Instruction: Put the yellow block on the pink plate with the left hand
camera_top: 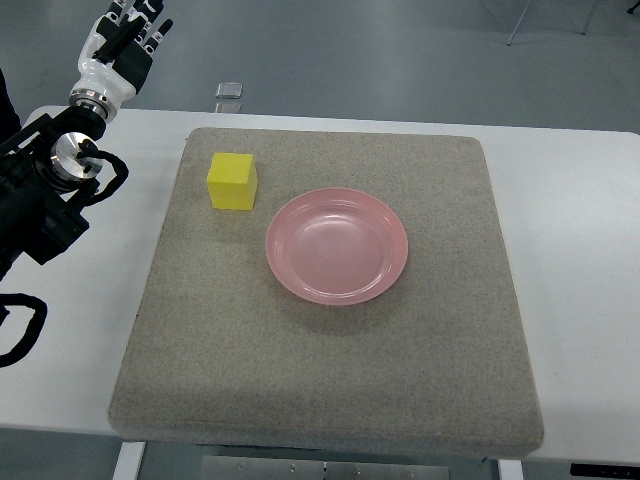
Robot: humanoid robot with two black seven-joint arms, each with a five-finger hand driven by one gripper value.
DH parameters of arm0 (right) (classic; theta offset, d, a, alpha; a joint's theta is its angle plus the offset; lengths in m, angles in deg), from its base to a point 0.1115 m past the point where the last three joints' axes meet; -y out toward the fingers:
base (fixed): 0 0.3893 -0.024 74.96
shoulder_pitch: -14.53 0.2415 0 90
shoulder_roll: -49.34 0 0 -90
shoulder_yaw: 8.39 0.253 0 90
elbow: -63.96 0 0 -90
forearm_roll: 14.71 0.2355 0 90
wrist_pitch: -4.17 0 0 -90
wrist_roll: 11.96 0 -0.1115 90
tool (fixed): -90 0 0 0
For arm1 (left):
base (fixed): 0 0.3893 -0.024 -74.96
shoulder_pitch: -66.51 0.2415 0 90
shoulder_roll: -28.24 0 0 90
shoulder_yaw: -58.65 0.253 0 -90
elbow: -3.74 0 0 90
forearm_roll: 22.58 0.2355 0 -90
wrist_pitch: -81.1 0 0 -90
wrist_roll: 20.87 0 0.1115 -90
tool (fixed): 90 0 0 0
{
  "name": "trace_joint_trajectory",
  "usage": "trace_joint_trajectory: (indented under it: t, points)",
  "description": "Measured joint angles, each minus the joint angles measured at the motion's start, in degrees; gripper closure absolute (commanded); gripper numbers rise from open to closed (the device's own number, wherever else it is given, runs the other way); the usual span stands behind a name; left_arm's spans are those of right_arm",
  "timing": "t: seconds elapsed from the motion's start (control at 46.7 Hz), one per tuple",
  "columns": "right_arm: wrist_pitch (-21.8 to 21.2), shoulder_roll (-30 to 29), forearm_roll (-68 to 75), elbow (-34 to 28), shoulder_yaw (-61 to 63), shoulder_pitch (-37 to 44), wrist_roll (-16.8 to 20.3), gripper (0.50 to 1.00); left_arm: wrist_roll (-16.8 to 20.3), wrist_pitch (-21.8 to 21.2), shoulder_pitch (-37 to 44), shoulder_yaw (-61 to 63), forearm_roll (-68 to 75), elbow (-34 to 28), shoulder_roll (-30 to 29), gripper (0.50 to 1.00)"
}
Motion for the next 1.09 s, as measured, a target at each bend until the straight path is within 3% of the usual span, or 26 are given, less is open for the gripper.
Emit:
trace_joint_trajectory:
  t: [0.428, 0.663, 0.899, 1.091]
  points:
    - [0.0, 0.0, 0.0, 0.0, 0.0, 0.0, -0.01, 0.576, -0.23, -0.42, 0.39, 0.84, 0.7, 0.19, -0.02, 0.51]
    - [0.0, 0.0, 0.0, 0.0, -0.01, 0.0, 0.0, 0.576, -0.66, -2.68, -3.43, 13.47, 3.27, 0.62, -0.88, 0.51]
    - [0.0, 0.0, 0.0, 0.0, -0.04, 0.0, -0.04, 0.576, -1.02, -3.12, -7.05, 26.33, 4.41, 8.03, -4.85, 0.51]
    - [0.0, 0.0, 0.0, 0.0, 0.0, 0.0, -0.01, 0.576, -1.07, -2.59, -11.61, 34.92, 15.81, 15.0, -9.28, 0.51]
